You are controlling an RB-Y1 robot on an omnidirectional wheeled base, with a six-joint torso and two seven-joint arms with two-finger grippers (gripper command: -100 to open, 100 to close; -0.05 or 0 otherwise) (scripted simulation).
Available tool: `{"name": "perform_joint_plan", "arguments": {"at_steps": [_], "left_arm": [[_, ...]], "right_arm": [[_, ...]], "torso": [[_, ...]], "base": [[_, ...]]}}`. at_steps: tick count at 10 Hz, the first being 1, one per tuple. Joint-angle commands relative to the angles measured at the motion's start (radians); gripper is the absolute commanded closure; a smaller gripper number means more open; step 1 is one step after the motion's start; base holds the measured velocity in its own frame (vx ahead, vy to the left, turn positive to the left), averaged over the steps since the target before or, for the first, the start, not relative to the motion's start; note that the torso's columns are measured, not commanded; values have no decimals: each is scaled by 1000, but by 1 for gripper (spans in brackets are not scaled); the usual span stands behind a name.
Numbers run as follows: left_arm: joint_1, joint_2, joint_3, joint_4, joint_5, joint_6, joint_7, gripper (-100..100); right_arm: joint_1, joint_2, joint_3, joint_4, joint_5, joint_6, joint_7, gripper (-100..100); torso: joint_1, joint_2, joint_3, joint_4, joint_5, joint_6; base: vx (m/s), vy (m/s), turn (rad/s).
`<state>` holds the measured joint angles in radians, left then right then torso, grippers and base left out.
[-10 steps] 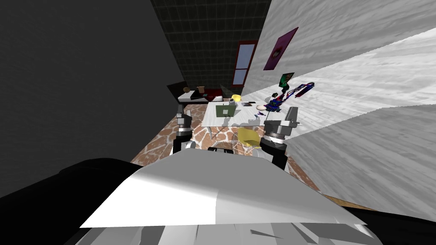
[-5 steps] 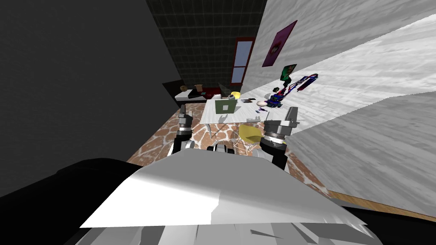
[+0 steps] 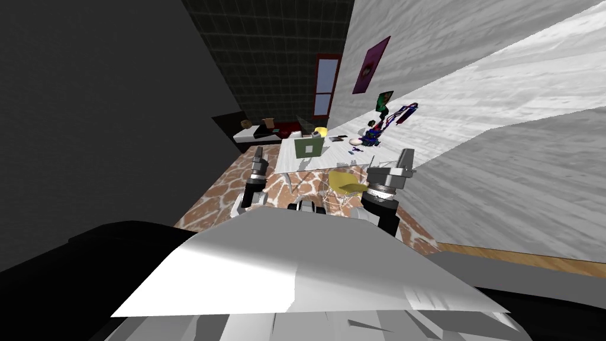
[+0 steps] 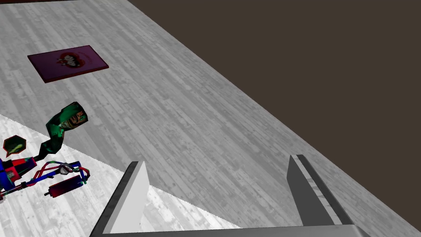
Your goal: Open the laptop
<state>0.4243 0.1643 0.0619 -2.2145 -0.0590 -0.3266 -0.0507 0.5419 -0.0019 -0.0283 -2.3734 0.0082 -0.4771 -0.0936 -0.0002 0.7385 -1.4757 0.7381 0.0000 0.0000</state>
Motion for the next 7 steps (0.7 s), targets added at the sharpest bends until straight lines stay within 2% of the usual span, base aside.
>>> {"name": "perform_joint_plan", "arguments": {"at_steps": [1,6,7], "left_arm": [[-64,37,51,67,-69,24,61,-100],[-203,99,166,219,-215,70,183,-100],[-203,99,166,222,-224,70,183,-100]], "right_arm": [[0,0,0,0,0,0,0,0],[0,0,0,0,0,0,0,0],[0,0,0,0,0,0,0,0]], "torso": [[0,0,0,0,0,0],[-1,-1,-1,0,0,0],[-1,-1,-1,0,0,0]], "base": [[-35,28,-260],[-31,18,-278],[-12,-2,-73]]}}
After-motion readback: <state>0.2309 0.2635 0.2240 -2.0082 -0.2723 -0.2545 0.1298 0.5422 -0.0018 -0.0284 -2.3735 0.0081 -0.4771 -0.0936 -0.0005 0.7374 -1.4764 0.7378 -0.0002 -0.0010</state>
